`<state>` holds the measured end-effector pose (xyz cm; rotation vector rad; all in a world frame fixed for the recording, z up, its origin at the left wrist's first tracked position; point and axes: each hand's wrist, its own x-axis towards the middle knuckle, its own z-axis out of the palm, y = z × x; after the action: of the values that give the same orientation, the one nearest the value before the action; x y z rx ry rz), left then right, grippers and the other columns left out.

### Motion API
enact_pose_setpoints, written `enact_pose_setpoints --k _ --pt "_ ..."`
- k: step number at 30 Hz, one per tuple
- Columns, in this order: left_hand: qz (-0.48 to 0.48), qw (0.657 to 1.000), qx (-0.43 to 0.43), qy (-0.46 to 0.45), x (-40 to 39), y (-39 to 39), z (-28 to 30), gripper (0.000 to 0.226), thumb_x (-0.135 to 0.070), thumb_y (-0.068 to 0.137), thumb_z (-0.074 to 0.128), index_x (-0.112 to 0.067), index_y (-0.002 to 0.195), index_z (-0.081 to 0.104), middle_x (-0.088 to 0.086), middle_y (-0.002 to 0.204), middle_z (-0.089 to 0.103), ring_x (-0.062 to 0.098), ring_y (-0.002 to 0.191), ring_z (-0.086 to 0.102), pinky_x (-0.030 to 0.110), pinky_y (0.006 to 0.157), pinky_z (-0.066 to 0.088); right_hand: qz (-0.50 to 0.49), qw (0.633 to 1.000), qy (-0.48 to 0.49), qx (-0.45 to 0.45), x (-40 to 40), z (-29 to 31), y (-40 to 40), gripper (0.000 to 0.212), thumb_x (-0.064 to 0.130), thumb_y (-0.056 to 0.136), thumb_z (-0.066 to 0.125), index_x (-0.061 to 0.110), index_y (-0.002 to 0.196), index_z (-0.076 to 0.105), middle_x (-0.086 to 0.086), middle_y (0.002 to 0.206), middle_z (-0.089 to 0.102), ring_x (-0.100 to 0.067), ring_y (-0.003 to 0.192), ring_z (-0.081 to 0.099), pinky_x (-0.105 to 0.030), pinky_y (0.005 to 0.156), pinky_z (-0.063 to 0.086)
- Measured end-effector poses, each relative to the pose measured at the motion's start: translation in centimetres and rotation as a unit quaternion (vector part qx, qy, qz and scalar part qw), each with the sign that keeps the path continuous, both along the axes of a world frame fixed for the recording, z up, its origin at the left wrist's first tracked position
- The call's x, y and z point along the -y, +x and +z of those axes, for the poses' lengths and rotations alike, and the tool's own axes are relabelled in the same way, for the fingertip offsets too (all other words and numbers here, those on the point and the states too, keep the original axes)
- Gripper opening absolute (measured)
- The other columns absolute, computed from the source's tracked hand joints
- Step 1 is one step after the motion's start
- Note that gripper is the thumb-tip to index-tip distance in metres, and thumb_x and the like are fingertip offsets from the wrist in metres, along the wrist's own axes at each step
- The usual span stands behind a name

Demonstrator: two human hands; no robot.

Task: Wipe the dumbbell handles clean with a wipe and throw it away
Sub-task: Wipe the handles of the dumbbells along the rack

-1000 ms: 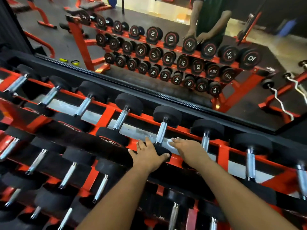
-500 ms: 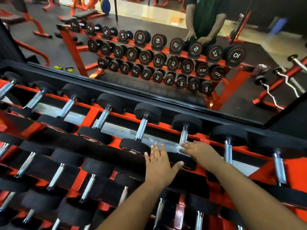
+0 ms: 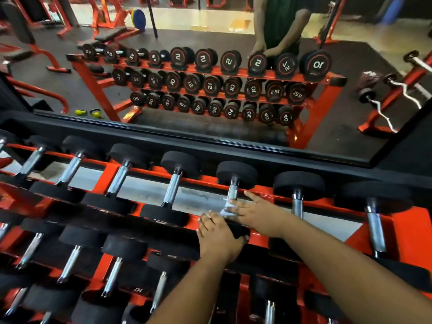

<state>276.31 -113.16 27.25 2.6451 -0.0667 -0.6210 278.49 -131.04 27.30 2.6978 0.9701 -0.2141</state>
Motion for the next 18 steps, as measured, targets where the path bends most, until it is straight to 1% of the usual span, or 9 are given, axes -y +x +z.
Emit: enact_pose_setpoints --k 2,4,5,9,11,12,15,17,18 --pt "-0.009 1.000 -0.018 0.020 -0.1 0.2 0.2 0.130 -0.073 0.080 0.065 -0.001 0.159 -0.010 0.026 0.167 -0.006 0.037 0.156 -0.006 0.050 0.127 0.004 -0.036 0.998 -0.010 0.047 0.6 -0.3 0.8 0.079 0.009 0.095 0.051 0.025 0.161 0.011 0.000 0.169 0.006 -0.021 0.156 0.005 -0.062 0.120 0.012" --pt "-0.018 0.999 -0.037 0.032 -0.2 0.6 0.4 0.130 -0.074 0.080 0.063 -0.002 0.159 -0.012 0.026 0.167 -0.008 0.037 0.156 -0.008 0.053 0.126 0.004 -0.098 0.992 -0.012 0.073 0.1 -0.4 1.3 0.086 0.006 0.094 0.050 0.021 0.162 -0.001 -0.003 0.170 -0.004 -0.022 0.156 -0.002 -0.061 0.121 0.009" --pt "-0.020 0.998 -0.047 0.032 -0.3 0.8 0.5 0.130 -0.075 0.081 0.062 -0.003 0.159 -0.012 0.025 0.167 -0.009 0.036 0.156 -0.009 0.054 0.126 0.003 -0.108 0.992 -0.004 0.069 -0.3 -0.5 1.4 0.085 0.006 0.094 0.048 0.020 0.161 -0.003 -0.003 0.169 -0.005 -0.022 0.156 -0.003 -0.060 0.121 0.009" --pt "-0.020 0.996 -0.082 0.031 -0.5 1.5 0.8 0.123 -0.074 0.085 0.057 -0.005 0.160 -0.012 0.022 0.168 -0.012 0.034 0.156 -0.011 0.059 0.124 0.002 -0.002 0.999 0.044 -0.029 -0.4 -0.8 0.8 0.065 0.013 0.100 0.046 0.024 0.159 0.023 0.003 0.168 0.015 -0.015 0.155 0.011 -0.053 0.121 0.023" --pt "-0.019 0.996 -0.082 0.035 -0.4 1.5 0.8 0.121 -0.073 0.087 0.057 -0.005 0.160 -0.012 0.022 0.168 -0.011 0.034 0.156 -0.010 0.059 0.124 0.002 0.042 0.998 0.045 -0.011 0.3 -0.3 1.4 0.064 0.014 0.098 0.049 0.026 0.158 0.028 0.004 0.166 0.022 -0.013 0.153 0.017 -0.050 0.119 0.027" --pt "-0.020 0.996 -0.079 0.038 -0.2 1.4 0.8 0.121 -0.073 0.087 0.057 -0.005 0.159 -0.012 0.022 0.168 -0.011 0.035 0.156 -0.010 0.059 0.124 0.002 0.030 0.999 0.031 0.019 0.5 -0.2 2.0 0.069 0.012 0.096 0.052 0.026 0.159 0.025 0.003 0.167 0.021 -0.015 0.153 0.018 -0.050 0.117 0.028" --pt "-0.016 0.997 -0.069 0.043 0.0 1.1 0.9 0.121 -0.074 0.087 0.056 -0.005 0.160 -0.012 0.023 0.168 -0.010 0.035 0.156 -0.009 0.059 0.125 0.002 -0.085 0.994 0.012 0.063 0.1 0.2 3.0 0.079 0.008 0.095 0.048 0.021 0.161 0.007 -0.003 0.170 0.004 -0.021 0.156 0.007 -0.049 0.119 0.024" --pt "-0.015 0.997 -0.066 0.046 -0.1 1.1 0.9 0.121 -0.074 0.086 0.056 -0.005 0.160 -0.011 0.022 0.168 -0.009 0.035 0.157 -0.008 0.059 0.125 0.003 -0.099 0.993 0.030 0.057 -0.7 -0.4 2.5 0.080 0.009 0.094 0.051 0.021 0.161 0.010 -0.003 0.169 0.006 -0.020 0.155 0.008 -0.051 0.117 0.025" --pt "-0.016 0.997 -0.067 0.047 -0.1 1.1 0.8 0.121 -0.074 0.086 0.057 -0.005 0.160 -0.011 0.022 0.168 -0.008 0.035 0.157 -0.007 0.058 0.125 0.003 -0.075 0.996 0.038 0.035 -0.9 -1.0 1.9 0.080 0.009 0.093 0.053 0.024 0.160 0.014 -0.002 0.169 0.011 -0.019 0.155 0.012 -0.053 0.116 0.027"
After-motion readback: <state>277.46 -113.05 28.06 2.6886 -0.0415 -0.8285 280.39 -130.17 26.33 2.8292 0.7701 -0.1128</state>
